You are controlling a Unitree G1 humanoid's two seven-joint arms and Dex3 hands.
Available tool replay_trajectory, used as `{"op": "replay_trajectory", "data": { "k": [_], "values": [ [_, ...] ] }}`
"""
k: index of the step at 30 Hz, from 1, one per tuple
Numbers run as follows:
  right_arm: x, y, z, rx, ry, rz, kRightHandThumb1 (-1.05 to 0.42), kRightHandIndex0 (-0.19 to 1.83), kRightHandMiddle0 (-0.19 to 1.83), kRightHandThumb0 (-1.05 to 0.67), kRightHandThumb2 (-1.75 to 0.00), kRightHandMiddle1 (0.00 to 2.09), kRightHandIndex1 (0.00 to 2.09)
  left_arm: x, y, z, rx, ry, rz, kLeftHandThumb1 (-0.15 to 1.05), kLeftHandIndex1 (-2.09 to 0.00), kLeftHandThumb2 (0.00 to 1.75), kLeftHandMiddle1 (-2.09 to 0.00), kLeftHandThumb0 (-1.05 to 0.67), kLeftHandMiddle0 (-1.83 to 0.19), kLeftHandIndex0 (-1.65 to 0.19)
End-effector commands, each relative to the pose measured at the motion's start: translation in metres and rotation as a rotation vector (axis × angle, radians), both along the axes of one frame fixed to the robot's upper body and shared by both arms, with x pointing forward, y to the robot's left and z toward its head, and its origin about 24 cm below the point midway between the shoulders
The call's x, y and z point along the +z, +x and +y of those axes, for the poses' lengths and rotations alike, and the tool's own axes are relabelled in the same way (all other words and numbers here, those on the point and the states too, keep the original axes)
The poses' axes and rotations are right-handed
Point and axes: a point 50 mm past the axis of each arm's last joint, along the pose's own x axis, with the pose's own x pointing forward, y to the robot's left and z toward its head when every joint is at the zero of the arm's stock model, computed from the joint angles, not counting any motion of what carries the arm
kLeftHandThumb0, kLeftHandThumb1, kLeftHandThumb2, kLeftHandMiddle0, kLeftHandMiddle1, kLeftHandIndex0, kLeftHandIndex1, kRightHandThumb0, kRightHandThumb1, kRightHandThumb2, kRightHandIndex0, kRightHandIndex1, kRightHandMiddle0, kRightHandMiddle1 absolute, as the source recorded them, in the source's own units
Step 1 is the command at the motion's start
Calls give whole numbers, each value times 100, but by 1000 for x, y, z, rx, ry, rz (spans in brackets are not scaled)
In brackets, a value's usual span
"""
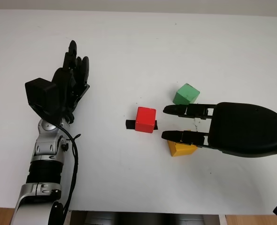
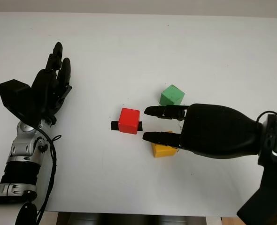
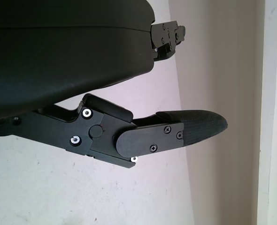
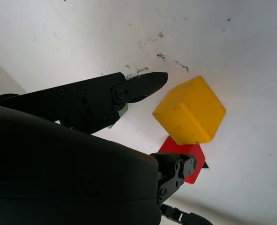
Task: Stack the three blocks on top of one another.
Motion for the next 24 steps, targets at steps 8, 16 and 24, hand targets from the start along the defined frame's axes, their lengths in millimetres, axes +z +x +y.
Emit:
{"op": "replay_trajectory", "data": {
  "k": [8, 16, 24],
  "values": [
    [-3, 7, 4, 24, 32, 15, -94, 3, 24, -40, -4, 5, 3, 2, -4, 3, 5, 4, -18, 105, -6, 55, -5, -75, 15, 15],
    [-7, 16, 7, 56, 61, 24, -89, 9, 33, -42, -4, 11, 7, 2, -5, 1, 12, 15, -17, 105, -6, 55, -6, -75, 14, 15],
    [-9, 24, 9, 107, 104, -2, -87, 18, 45, -37, -5, 19, 11, 1, -7, 1, 13, -6, -13, 105, -5, 54, -5, -74, 14, 15]
  ]
}}
